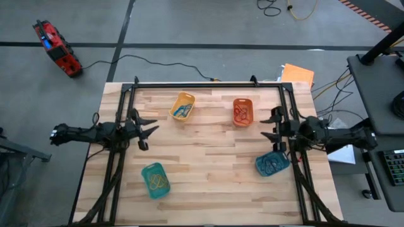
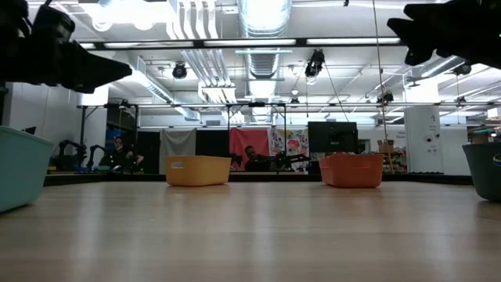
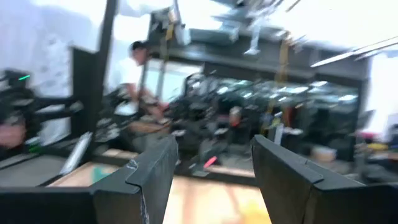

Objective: Sort rubber bands into baskets
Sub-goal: Return to Home Position

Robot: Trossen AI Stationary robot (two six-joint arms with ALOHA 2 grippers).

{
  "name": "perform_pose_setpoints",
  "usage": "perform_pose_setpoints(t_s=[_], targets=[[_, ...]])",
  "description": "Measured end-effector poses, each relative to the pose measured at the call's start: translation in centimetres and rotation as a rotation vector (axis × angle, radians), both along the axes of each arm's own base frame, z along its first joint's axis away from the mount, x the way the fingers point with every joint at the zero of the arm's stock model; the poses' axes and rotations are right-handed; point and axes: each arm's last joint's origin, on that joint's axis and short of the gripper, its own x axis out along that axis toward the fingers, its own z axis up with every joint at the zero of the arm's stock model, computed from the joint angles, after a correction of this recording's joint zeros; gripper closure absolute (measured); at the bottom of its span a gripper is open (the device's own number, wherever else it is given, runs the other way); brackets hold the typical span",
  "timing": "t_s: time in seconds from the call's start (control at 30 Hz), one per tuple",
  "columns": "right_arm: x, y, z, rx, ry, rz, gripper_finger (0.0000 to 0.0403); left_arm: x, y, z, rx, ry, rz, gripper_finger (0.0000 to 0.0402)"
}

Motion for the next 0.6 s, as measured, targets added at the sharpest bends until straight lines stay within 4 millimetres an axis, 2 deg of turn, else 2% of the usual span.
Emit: perform_pose_setpoints(t_s=[0.13, 0.3, 0.47, 0.6], targets=[[-0.5, -0.2, 0.1, 0.038, -0.020, -0.081, 0.0202, 0.0, 0.2, -0.1, -0.052, 0.001, 0.064, 0.0294], [-0.9, -0.1, 0.2, 0.051, -0.041, -0.060, 0.0202, 0.1, 0.2, -0.1, -0.052, 0.010, 0.064, 0.0294], [-1.3, 0.2, 0.2, -0.092, -0.058, -0.014, 0.0202, 0.2, 0.2, -0.2, -0.051, 0.024, 0.065, 0.0294], [-2.0, 0.4, 1.2, -0.123, -0.115, 0.024, 0.0202, 0.3, 0.1, -0.3, -0.049, 0.033, 0.065, 0.0294]])
